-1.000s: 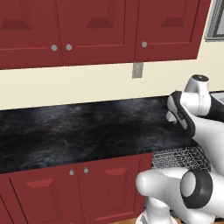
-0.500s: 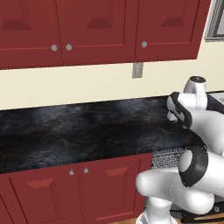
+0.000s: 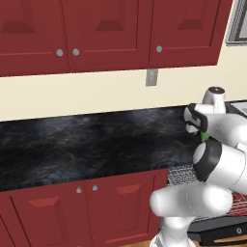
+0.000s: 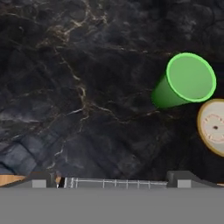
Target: Pick up the cup and bowl from the counter, place them in the dishwasher, and close the dishwasher door.
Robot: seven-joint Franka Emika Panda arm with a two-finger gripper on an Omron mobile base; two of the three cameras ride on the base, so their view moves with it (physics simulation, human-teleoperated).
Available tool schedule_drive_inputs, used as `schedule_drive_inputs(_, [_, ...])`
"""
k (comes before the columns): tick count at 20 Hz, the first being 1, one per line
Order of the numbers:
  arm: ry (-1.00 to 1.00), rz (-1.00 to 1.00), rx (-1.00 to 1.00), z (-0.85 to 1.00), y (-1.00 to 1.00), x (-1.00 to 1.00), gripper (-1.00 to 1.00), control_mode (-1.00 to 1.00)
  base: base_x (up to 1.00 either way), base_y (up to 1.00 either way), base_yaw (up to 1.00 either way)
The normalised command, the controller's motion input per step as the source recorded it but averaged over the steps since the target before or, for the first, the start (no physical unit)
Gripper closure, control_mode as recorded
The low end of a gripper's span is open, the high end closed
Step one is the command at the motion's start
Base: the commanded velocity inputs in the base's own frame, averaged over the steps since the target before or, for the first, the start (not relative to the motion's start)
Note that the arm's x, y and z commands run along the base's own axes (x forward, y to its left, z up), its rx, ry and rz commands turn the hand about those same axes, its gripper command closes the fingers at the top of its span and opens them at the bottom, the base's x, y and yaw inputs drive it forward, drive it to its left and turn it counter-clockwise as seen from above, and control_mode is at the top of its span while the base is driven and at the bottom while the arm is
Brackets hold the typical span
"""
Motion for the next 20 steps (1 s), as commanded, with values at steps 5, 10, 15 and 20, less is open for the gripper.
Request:
schedule_drive_inputs(5, [0.0,0.0,-0.01,-0.19,-0.29,0.43,-1.0,-1.0,0.0,0.0,0.0])
schedule_drive_inputs(10, [0.0,0.0,0.0,-0.16,-0.26,0.4,-1.0,-1.0,0.0,0.0,0.0])
schedule_drive_inputs(15, [0.0,0.0,0.0,-0.21,-0.25,0.36,-1.0,-1.0,0.0,0.0,0.0])
schedule_drive_inputs(20, [0.0,0.0,0.0,-0.26,-0.25,0.37,-1.0,-1.0,0.0,0.0,0.0])
